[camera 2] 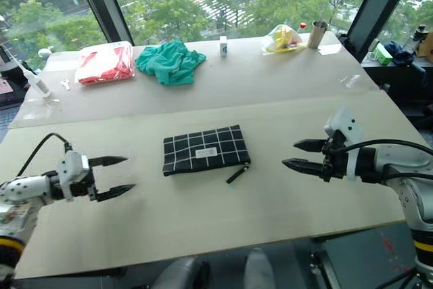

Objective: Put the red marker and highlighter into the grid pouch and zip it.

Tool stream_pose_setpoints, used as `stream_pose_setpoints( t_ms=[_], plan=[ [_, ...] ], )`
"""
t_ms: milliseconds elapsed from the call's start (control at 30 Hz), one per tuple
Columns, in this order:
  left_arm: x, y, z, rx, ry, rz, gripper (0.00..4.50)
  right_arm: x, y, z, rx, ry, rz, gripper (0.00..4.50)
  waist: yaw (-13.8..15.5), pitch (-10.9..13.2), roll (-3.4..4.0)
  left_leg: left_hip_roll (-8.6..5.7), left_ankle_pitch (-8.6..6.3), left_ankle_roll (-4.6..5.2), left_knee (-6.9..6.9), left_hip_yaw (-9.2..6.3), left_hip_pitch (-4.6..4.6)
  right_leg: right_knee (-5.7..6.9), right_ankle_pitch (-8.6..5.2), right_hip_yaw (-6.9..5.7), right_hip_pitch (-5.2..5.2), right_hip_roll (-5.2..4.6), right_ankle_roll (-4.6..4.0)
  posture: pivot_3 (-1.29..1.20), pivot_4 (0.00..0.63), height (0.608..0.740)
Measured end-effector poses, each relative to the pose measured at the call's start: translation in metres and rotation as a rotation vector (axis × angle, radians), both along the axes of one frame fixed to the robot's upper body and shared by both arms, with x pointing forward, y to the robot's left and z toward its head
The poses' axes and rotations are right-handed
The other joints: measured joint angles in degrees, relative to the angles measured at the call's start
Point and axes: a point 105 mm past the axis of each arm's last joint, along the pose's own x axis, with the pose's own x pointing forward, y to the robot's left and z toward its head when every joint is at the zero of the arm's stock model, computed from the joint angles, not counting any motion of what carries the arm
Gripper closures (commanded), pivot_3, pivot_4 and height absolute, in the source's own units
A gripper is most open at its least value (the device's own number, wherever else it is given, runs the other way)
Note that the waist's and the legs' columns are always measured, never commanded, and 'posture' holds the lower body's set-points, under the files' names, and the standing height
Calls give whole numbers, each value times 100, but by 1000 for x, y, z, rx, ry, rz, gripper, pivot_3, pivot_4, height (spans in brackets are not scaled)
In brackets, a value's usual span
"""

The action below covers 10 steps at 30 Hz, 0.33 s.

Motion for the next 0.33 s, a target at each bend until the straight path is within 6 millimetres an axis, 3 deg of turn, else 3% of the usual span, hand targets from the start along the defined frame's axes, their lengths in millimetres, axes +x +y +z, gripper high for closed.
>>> stream_pose_setpoints(
  t_ms=[167, 333],
  plan=[
    [-12, 9, 17, -152, 156, 185, 173, 5, -7, -1, -15, -23, -24, 1158, 75, 6, 7, -1, -9, 2, -6, 1, 29, -1, 0, -2, 23, 0, 0, 0, 150, 740],
    [-14, 17, 39, -248, 101, 278, 173, 8, -9, -6, -9, -30, -32, 1158, 67, 5, 8, 1, -4, -24, -8, 4, 33, -4, 2, -1, 23, 0, -4, 0, 150, 740]
  ],
)
